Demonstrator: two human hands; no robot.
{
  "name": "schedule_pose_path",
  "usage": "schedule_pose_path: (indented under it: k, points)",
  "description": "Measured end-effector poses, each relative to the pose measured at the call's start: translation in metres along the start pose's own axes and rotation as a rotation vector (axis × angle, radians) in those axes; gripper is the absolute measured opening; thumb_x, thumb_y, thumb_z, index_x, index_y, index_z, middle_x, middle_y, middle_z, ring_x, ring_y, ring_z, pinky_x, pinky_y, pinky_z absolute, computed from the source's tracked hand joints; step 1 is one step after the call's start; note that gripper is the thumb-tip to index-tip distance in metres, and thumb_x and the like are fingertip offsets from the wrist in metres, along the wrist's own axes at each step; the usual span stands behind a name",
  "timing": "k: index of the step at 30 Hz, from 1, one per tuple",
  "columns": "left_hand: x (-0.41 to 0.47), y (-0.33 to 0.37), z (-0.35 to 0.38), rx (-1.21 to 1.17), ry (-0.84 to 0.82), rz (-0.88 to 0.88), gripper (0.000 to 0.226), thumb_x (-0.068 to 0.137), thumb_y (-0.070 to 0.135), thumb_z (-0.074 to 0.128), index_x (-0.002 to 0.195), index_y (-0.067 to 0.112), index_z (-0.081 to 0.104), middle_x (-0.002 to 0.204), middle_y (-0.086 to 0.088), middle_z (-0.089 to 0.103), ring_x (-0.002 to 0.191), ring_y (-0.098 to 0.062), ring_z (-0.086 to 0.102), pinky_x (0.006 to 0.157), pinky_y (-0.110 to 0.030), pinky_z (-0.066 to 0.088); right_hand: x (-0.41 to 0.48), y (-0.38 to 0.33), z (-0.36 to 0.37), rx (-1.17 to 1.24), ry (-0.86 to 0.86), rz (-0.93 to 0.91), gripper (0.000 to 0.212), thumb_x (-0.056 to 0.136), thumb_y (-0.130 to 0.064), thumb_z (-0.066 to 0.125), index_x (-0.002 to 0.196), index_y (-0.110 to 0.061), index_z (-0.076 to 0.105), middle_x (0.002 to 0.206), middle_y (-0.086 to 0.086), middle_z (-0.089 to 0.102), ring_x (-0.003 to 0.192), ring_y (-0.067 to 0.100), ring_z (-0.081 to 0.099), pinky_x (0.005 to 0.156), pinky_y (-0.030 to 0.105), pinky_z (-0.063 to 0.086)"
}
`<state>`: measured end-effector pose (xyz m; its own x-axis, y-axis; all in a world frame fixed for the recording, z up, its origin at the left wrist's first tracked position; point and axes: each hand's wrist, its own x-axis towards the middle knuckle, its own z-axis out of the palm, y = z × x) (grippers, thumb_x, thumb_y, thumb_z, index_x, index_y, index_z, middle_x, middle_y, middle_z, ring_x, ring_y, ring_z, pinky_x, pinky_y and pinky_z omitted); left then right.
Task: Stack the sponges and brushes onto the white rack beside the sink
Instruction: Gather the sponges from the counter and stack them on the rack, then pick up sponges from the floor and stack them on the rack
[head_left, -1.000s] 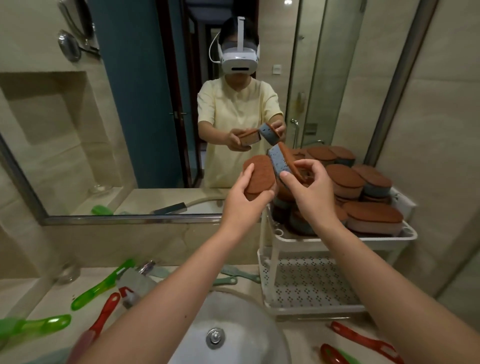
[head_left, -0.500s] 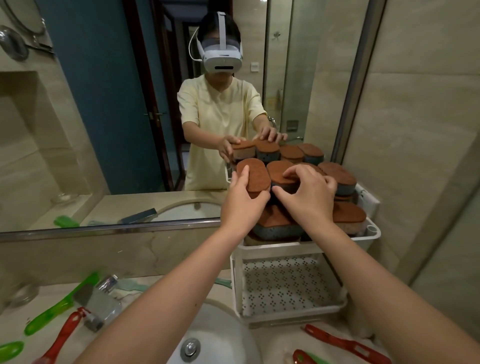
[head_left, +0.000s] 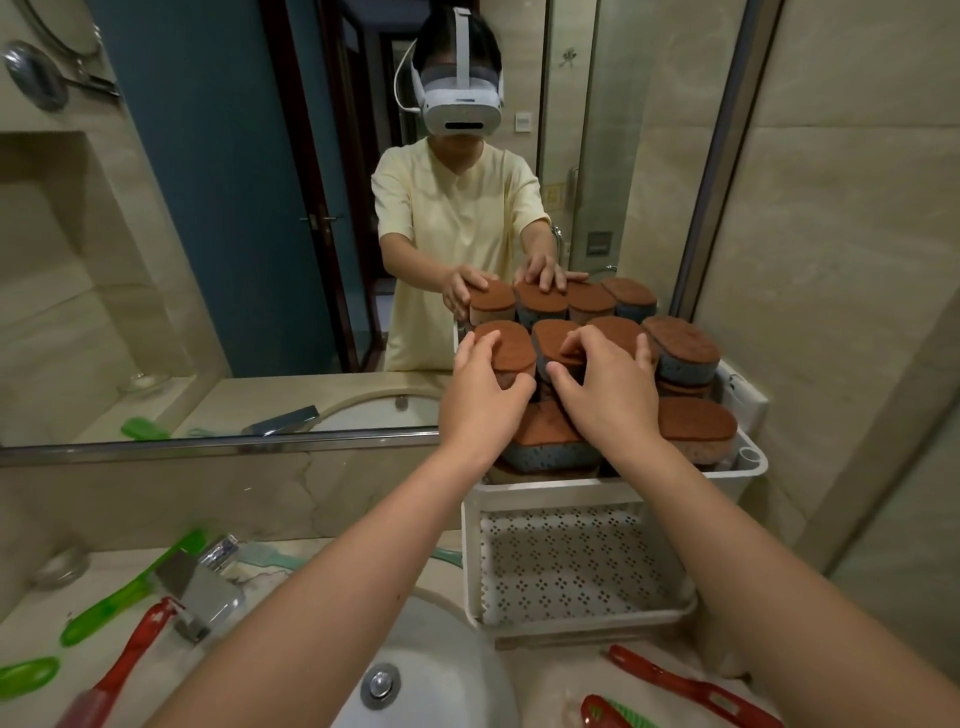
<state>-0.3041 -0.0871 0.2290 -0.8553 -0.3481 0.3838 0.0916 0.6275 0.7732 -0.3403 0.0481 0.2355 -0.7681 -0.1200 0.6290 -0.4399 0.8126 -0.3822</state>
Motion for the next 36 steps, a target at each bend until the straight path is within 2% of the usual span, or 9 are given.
schedule_pose_path:
  k: [3,6,9,11,14,16,21,27,36]
  points:
    - [-0.003,-0.001,0.002,0.046,-0.074,0.041,0.06,0.091,0.04,0.055,0.146,0.031,0.033,0.161,0.004,0.012,0.14,-0.017,0.032,0.093,-0.026,0.035,0.0,-0.002,-0.001,-0.033,-0.063,0.008,0.013,0.09,-0.036,0.054,0.098,-0.029,0.046,0.1,-0.008,0.063,0.106,0.016,0.06,0.119,0.05,0.007]
    - [-0.002,-0.002,-0.001,-0.02,-0.173,0.016,0.065,0.092,0.036,0.055,0.149,0.033,0.024,0.162,0.005,0.003,0.145,-0.019,0.022,0.104,-0.031,0.032,-0.002,-0.005,-0.003,-0.024,-0.127,0.041,0.017,0.091,-0.035,0.052,0.106,-0.028,0.048,0.116,-0.002,0.063,0.131,0.021,0.046,0.117,0.054,-0.006]
    - [-0.006,-0.003,-0.007,-0.14,-0.175,0.002,0.071,0.09,0.035,0.056,0.15,0.035,0.019,0.162,0.006,0.005,0.146,-0.014,0.016,0.103,-0.025,0.025,-0.007,-0.011,-0.006,0.021,-0.135,0.035,0.027,0.091,-0.033,0.053,0.117,-0.028,0.05,0.134,0.001,0.057,0.146,0.022,0.024,0.115,0.053,-0.013]
    - [-0.012,-0.002,-0.012,-0.22,-0.113,-0.01,0.069,0.089,0.033,0.057,0.149,0.033,0.023,0.159,0.006,0.015,0.143,-0.011,0.02,0.102,-0.023,0.026,-0.013,-0.017,-0.009,0.11,-0.099,0.006,0.029,0.091,-0.03,0.054,0.12,-0.028,0.052,0.137,-0.001,0.055,0.145,0.02,0.027,0.116,0.05,-0.012]
    - [-0.028,-0.003,-0.021,-0.349,0.025,-0.041,0.055,0.088,0.028,0.056,0.14,0.033,0.037,0.148,0.007,0.035,0.131,-0.008,0.038,0.096,-0.023,0.036,-0.028,-0.027,-0.017,0.318,-0.02,-0.077,0.028,0.09,-0.021,0.055,0.117,-0.025,0.056,0.125,-0.008,0.058,0.13,0.014,0.043,0.12,0.048,0.017]
    - [-0.044,-0.006,-0.027,-0.431,0.1,-0.063,0.047,0.089,0.024,0.054,0.132,0.037,0.044,0.141,0.01,0.041,0.125,-0.003,0.044,0.098,-0.026,0.041,-0.042,-0.036,-0.022,0.461,0.015,-0.158,0.027,0.088,-0.015,0.055,0.114,-0.021,0.058,0.117,-0.009,0.059,0.118,0.011,0.049,0.103,0.039,0.042]
    - [-0.091,-0.021,-0.04,-0.508,0.266,-0.114,0.039,0.092,0.01,0.049,0.12,0.036,0.05,0.124,0.015,0.053,0.11,0.002,0.054,0.086,-0.017,0.046,-0.081,-0.065,-0.02,0.634,-0.01,-0.258,0.029,0.084,-0.01,0.053,0.112,-0.017,0.059,0.106,-0.01,0.058,0.097,0.01,0.056,0.078,0.032,0.052]
    - [-0.149,-0.059,-0.063,-0.497,0.454,-0.274,0.04,0.091,0.005,0.05,0.11,0.039,0.054,0.111,0.015,0.058,0.1,-0.007,0.061,0.081,-0.018,0.046,-0.13,-0.093,0.004,0.722,-0.229,-0.253,0.036,0.084,-0.015,0.052,0.118,-0.025,0.054,0.107,-0.013,0.054,0.092,0.004,0.054,0.074,0.026,0.049]
    - [-0.252,-0.12,-0.125,-0.427,0.636,-0.501,0.041,0.086,0.002,0.053,0.107,0.037,0.057,0.105,0.012,0.062,0.088,0.007,0.061,0.084,-0.028,0.051,-0.24,-0.147,0.052,0.741,-0.705,-0.096,0.047,0.082,-0.014,0.056,0.128,-0.024,0.051,0.125,-0.008,0.052,0.102,0.003,0.053,0.089,0.032,0.048]
